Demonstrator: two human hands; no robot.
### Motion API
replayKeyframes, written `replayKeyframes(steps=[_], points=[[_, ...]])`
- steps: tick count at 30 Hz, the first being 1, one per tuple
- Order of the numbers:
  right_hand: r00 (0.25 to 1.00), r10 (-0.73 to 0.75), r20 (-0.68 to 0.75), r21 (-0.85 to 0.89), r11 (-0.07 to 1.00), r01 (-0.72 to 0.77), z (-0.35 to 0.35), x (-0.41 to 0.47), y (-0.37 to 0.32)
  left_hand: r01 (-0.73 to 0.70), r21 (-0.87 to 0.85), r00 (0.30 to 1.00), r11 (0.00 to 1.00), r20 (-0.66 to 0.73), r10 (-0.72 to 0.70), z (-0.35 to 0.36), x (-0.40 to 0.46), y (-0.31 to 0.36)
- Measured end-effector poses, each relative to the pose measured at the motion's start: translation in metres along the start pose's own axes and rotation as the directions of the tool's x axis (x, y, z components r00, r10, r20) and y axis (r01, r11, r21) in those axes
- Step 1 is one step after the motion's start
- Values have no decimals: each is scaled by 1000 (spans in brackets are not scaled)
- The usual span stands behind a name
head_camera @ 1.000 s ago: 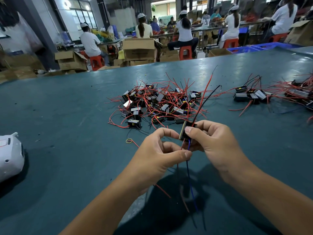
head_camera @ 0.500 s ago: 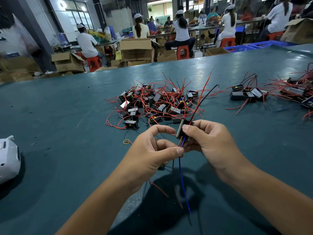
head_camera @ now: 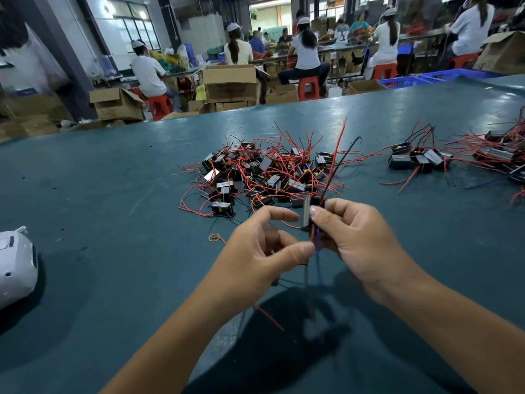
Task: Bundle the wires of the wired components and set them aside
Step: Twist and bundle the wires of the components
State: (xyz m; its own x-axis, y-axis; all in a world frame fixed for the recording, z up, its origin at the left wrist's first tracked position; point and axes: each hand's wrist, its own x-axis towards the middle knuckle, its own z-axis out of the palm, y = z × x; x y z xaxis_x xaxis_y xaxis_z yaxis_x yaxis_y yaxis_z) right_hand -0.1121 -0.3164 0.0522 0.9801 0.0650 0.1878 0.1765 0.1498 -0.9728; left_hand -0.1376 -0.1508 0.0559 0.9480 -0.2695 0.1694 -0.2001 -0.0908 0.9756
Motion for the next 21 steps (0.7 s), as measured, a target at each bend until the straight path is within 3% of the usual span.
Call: replayKeyframes(steps=[3,6,10,13,18,21], points=[[999,-30,-41,-53,998,28,-11,11,-4,-49,42,987,998,-152,55,-17,6,0],[999,44,28,-76,996,-41,-23,19,-4,-47,121,971,991,-228,74,-30,10,-4],[979,143,148,-320,943,-89,-35,21,5,-4,309,987,951,-149,53,-32,9,-11],[964,194,183,-470,878,-88,-40,23,12,22,506,997,862,-75,19,-37,9,-15],[942,196,271,-748,659,78,-44,26,14,40,634,998,772,13,-62,-40,8,-18],[927,212,310,-787,604,126,-45,26,15,48,694,989,718,67,-130,-42,8,-20]])
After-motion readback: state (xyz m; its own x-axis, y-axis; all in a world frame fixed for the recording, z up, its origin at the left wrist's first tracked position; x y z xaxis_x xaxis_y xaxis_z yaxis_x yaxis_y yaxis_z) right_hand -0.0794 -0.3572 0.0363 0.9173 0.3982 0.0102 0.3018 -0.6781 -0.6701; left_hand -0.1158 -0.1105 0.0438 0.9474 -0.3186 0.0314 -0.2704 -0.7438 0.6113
